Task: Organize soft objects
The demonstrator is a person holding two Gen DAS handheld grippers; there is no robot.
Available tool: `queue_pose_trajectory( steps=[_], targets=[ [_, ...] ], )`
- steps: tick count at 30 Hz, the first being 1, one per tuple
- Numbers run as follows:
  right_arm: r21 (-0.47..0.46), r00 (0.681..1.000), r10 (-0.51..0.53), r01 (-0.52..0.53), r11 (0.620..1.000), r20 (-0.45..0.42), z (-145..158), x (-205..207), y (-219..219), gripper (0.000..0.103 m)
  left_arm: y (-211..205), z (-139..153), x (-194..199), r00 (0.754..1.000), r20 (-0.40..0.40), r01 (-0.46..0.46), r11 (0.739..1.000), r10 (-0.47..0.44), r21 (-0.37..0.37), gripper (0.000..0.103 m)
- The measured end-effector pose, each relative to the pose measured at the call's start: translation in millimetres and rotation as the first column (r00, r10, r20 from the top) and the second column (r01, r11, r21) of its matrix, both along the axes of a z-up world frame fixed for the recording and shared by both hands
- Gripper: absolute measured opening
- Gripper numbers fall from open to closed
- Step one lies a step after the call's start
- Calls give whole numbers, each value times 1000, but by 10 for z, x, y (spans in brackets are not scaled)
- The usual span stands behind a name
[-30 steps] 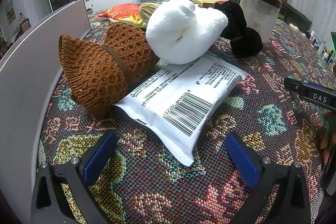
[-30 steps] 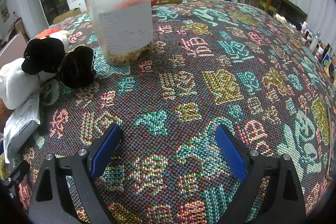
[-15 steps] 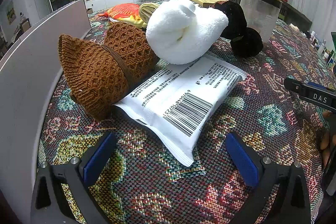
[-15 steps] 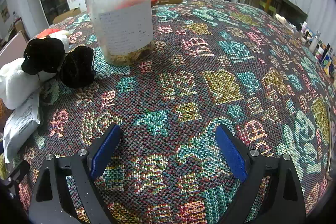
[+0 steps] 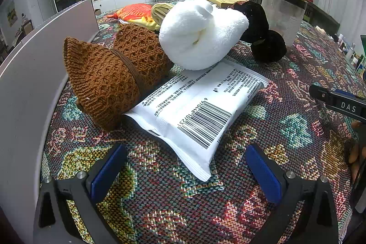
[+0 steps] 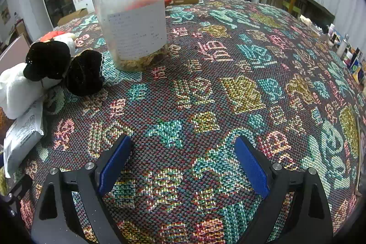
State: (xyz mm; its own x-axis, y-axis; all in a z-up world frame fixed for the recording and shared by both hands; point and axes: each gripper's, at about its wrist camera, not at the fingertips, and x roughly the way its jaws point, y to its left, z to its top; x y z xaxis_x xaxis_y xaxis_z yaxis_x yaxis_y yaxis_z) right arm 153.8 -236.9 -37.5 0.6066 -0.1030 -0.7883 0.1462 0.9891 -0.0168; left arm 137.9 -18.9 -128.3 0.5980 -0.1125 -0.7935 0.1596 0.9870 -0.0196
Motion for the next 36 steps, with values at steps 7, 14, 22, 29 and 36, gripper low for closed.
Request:
queue_pose_trajectory(
  steps=[7, 14, 22, 29, 36],
  targets=[
    [0, 1000, 0, 0, 1000, 0, 0, 1, -3, 94, 0, 1, -2, 1000, 0, 0, 1000, 0, 0, 103],
    [-1, 1000, 1, -1, 1000, 0, 1, 0, -3, 94, -1, 2, -5, 1000, 0, 0, 1000, 0, 0, 103],
    [-1, 1000, 1, -1, 1000, 0, 0, 5, -5, 94, -4, 1, -2, 1000, 1, 1, 1000, -1, 0, 103],
    [-1, 1000, 2, -2, 1000, 1, 1, 6, -8, 94, -5, 1, -25, 1000, 3, 1, 1000, -1, 2, 103],
    [-2, 1000, 2, -2, 1000, 1, 2, 1, -3, 94, 273, 78, -403, 1000, -4, -31, 987, 31, -155, 103]
  ],
)
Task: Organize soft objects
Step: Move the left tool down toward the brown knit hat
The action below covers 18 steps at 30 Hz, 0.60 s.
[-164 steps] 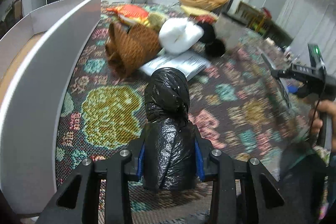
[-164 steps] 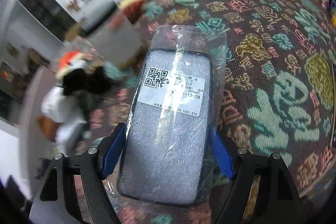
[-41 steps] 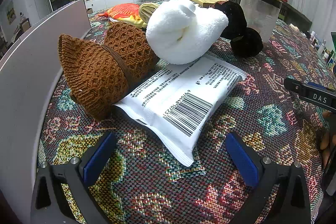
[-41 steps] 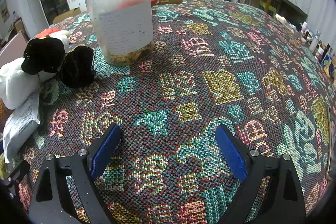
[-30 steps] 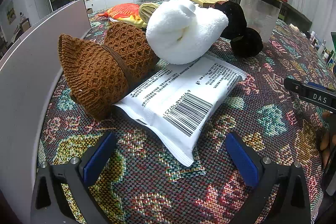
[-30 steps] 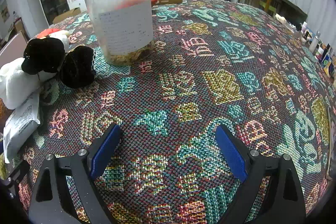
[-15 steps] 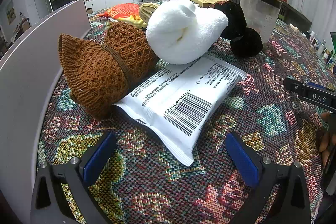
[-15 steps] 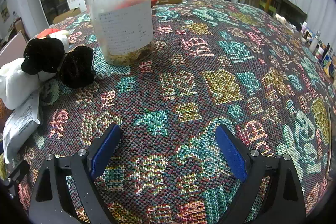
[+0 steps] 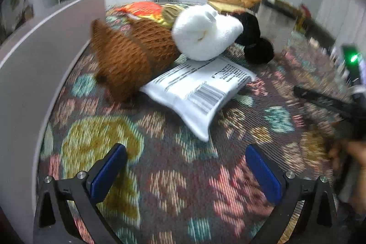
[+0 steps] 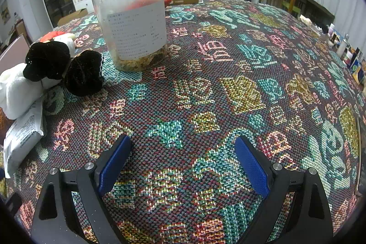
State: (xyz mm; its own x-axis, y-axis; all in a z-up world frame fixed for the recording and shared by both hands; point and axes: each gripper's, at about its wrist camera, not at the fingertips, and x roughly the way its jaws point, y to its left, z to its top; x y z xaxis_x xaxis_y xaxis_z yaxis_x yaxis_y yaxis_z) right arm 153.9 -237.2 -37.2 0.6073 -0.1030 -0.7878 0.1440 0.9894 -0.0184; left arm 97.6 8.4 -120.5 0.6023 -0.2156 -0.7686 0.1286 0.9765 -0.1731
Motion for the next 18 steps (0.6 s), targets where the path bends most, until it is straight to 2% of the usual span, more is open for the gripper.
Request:
queue_pose_trajectory(
  steps=[1, 3, 6, 9, 11, 13, 16, 18],
  targets=[
    [0, 1000, 0, 0, 1000, 0, 0, 1, -1, 94, 68, 17, -37, 1000, -3, -11, 999, 11, -31, 103],
    [0, 1000, 0, 0, 1000, 0, 1, -2, 1, 94, 172, 127, -69, 999, 22, -38, 999, 39, -37, 103],
    [0, 1000, 0, 0, 1000, 0, 1, 5, -8, 94, 207, 352, 22, 995, 79, -60, 998, 57, 33, 103],
    [0, 1000, 1, -1, 1000, 0, 2, -1, -1, 94, 121, 593, 245, 990, 143, -43, 989, 23, 141, 103],
    [0, 1000, 1, -1, 1000, 0, 1, 3, -6, 94, 61, 632, 458, 990, 142, -22, 968, -14, 248, 103],
    [0, 1000, 1, -1, 1000, 0, 1, 6, -10, 94, -37, 615, 651, 989, 136, 11, 937, -63, 348, 100],
    [0, 1000, 1, -1, 1000, 0, 0, 6, -9, 94, -112, 544, 932, 988, 93, 67, 896, -119, 438, 98],
    [0, 1000, 1, -1, 1000, 0, 1, -3, 1, 94, -103, 432, 1125, 987, 52, 109, 877, -150, 468, 98]
  ],
)
